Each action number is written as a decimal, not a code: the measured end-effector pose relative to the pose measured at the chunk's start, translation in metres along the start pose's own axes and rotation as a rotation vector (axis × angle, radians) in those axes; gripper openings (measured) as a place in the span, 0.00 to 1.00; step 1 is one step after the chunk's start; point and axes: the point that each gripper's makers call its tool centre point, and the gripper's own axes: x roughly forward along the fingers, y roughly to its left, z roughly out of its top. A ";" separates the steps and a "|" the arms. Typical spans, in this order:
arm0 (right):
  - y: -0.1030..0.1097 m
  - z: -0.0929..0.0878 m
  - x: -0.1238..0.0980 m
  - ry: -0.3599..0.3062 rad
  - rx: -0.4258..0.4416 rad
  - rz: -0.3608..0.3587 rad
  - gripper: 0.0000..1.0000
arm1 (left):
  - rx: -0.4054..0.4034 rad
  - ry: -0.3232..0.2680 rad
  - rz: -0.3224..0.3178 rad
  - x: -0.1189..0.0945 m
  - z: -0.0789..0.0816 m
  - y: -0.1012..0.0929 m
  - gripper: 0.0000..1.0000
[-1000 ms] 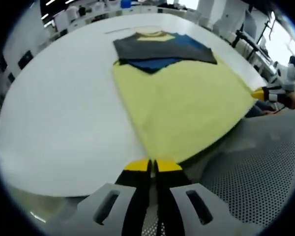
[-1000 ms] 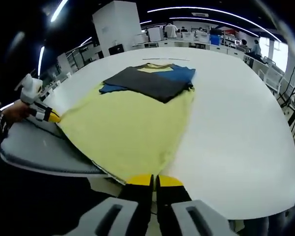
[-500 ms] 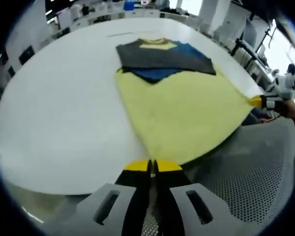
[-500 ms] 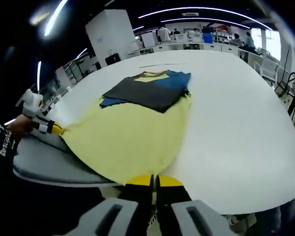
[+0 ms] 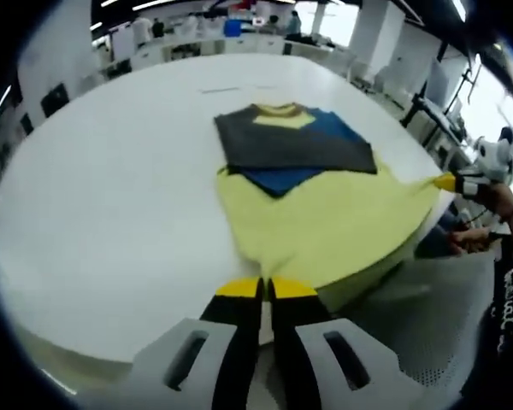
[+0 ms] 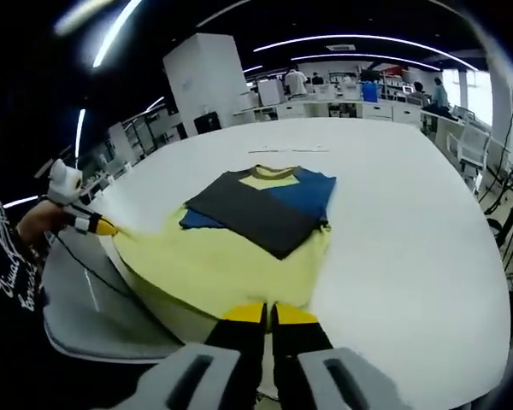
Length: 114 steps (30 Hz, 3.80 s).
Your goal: Fold the garment on the visible template until the final outline fits inside the template.
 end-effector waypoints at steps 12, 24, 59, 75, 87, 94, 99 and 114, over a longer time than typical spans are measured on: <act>-0.006 0.054 0.000 -0.079 -0.030 -0.027 0.00 | -0.004 -0.081 0.001 -0.005 0.048 0.010 0.00; -0.023 0.103 0.011 -0.135 -0.083 -0.047 0.00 | 0.029 -0.211 0.030 -0.003 0.104 0.020 0.00; -0.092 0.210 0.088 -0.265 -0.208 -0.180 0.00 | 0.028 -0.429 0.156 0.064 0.242 0.069 0.00; -0.126 0.214 0.155 -0.234 -0.167 -0.221 0.00 | -0.100 -0.439 0.193 0.123 0.258 0.098 0.00; -0.148 0.191 0.208 -0.159 -0.134 -0.242 0.00 | -0.133 -0.391 0.241 0.178 0.244 0.116 0.00; -0.157 0.177 0.230 -0.120 -0.102 -0.254 0.00 | -0.186 -0.375 0.243 0.200 0.237 0.126 0.00; -0.161 0.172 0.239 -0.108 -0.099 -0.255 0.00 | -0.178 -0.361 0.260 0.210 0.235 0.129 0.00; -0.170 0.164 0.255 -0.081 -0.073 -0.244 0.00 | -0.143 -0.331 0.285 0.223 0.225 0.130 0.00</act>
